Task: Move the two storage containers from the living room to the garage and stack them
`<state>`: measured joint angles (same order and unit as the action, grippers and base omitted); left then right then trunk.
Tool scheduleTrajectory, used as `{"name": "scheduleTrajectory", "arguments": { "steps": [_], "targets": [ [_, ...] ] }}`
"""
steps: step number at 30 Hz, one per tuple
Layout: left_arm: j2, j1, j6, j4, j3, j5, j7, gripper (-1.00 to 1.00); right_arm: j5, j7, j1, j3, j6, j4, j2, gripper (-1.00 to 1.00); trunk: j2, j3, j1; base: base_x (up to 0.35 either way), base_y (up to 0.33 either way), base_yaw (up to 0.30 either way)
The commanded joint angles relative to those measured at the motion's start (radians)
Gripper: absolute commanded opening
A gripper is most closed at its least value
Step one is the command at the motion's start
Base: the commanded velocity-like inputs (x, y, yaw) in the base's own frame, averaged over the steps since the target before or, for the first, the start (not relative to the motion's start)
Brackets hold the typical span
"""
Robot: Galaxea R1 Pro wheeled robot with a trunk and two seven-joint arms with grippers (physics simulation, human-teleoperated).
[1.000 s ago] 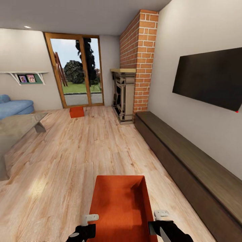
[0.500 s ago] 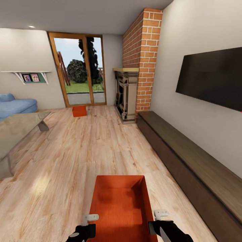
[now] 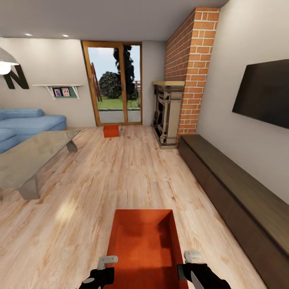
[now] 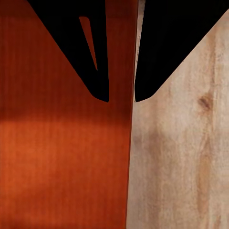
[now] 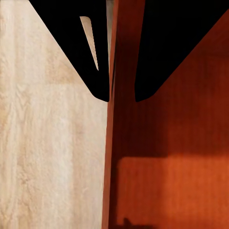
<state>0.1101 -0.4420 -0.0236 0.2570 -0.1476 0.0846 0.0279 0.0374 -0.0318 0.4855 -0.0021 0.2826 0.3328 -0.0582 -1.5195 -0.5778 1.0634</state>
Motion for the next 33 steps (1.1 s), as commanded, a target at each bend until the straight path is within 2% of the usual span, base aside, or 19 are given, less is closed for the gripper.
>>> {"name": "scheduleTrajectory", "arguments": {
  "steps": [1,33],
  "targets": [
    [0.002,-0.001,-0.002,-0.005,-0.009,0.012,0.009,-1.0,0.001,-0.002,-0.001,0.042,-0.044,0.005,-0.005,-1.0,0.0,-0.001,0.0,0.0,0.0,0.286],
    [0.002,-0.001,-0.002,-0.005,-0.009,0.012,0.009,-1.0,0.002,-0.001,-0.001,0.042,-0.045,0.005,-0.005,-1.0,0.0,-0.001,0.0,0.0,0.0,0.287]
  ]
}}
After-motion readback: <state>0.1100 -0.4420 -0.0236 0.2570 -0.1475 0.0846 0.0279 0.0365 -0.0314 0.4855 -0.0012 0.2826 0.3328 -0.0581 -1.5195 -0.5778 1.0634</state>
